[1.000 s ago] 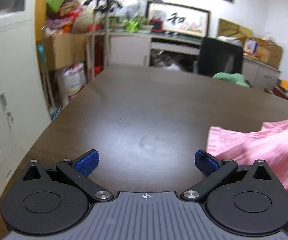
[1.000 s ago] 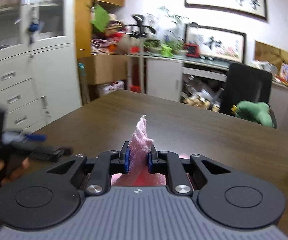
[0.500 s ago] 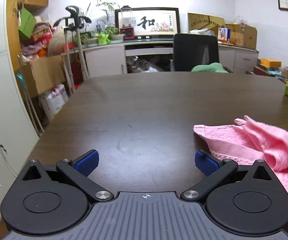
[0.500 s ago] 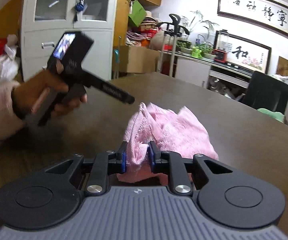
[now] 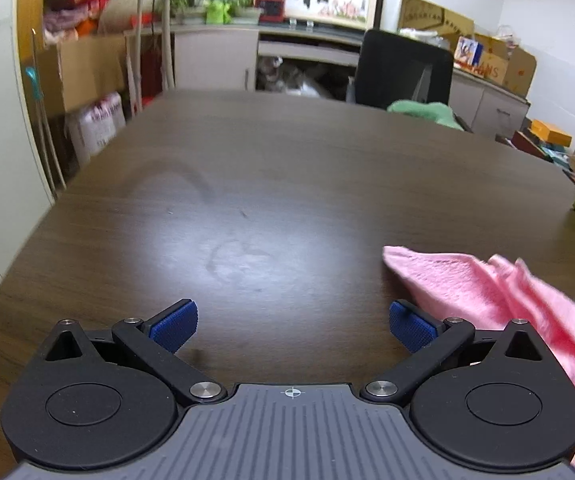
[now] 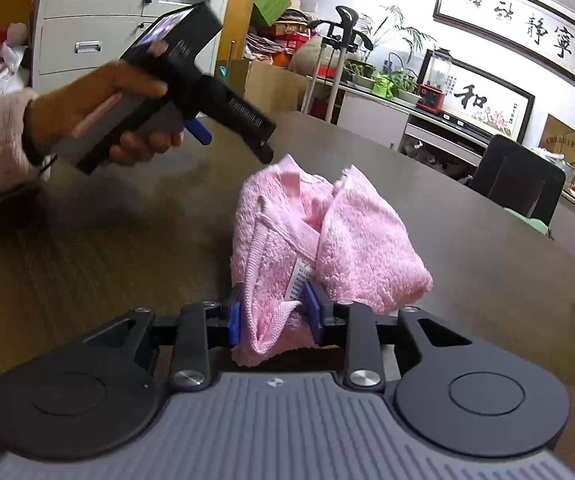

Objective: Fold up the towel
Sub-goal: 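Lift the gripped towel edge up with the right gripper, opening the fold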

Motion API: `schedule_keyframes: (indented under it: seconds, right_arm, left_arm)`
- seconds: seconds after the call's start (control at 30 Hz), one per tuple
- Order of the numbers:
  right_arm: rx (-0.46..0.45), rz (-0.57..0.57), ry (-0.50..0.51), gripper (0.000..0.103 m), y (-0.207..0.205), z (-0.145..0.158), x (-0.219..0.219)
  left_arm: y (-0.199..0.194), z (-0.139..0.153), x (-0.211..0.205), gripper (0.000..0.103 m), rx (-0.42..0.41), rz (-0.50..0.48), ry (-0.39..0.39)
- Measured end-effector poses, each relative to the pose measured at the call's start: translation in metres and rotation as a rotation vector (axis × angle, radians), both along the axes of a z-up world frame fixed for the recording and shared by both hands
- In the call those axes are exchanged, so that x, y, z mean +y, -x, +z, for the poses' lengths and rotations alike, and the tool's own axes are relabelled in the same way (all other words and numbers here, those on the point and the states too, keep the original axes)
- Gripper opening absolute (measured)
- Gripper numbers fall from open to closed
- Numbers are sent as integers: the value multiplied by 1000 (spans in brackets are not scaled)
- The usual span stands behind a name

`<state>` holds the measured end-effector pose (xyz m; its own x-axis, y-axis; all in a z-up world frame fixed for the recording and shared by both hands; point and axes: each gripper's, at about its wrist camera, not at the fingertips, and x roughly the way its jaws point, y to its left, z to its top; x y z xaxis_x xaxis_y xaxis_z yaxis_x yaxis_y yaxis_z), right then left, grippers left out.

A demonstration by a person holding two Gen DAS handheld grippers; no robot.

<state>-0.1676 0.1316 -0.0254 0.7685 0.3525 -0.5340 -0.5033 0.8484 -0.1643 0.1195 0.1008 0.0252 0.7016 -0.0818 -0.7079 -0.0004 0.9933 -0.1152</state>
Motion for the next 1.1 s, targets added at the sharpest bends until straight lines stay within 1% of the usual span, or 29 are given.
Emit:
schedule_keyframes:
  seconds: [0.07,0.13,0.2,0.23,0.37,0.47,0.53,0.63,0.67,0.8,0.93,1.07,1.1]
  right_arm:
    - [1,-4,-9,35,2,-1,-3]
    - [-3,-4,-8,38,4,-1,-2]
    - [-5,0,-9,46,6,-2,-3]
    - [-8,4,-10,46,7,-2,-3]
    - [-11,14,-18,45,10,-1,-5]
    - [-16,7,-38,40,11,1,-8]
    - [-15,-3,-50,40,11,2,-11]
    - [-22,-17,-71,40,15,3,-14]
    - [-26,-20,-76,40,17,3,-15]
    - [-39,-22,-89,41,21,4,-13]
    - [-55,-22,-82,43,25,6,-9]
    - [-89,-24,-73,49,28,10,-7]
    - [-92,-27,-74,50,28,10,-7]
  left_arm:
    - [-8,3,-5,103,11,2,-23]
    - [-19,4,-11,103,45,8,-36]
    - [-24,3,-13,103,73,24,-39]
    - [-25,2,-14,103,86,23,-35]
    - [-27,-3,-15,103,126,36,-49]
    - [-29,-6,-14,103,151,32,-21]
    - [-30,-3,-9,103,156,32,30]
    - [-27,4,-2,103,142,11,98]
    - [-28,4,-2,103,143,0,115]
    - [-32,4,1,103,170,-70,228]
    - [-35,-5,0,103,216,-75,267]
    - [-32,-8,-2,103,225,-116,297]
    - [-31,-9,-4,103,234,-138,317]
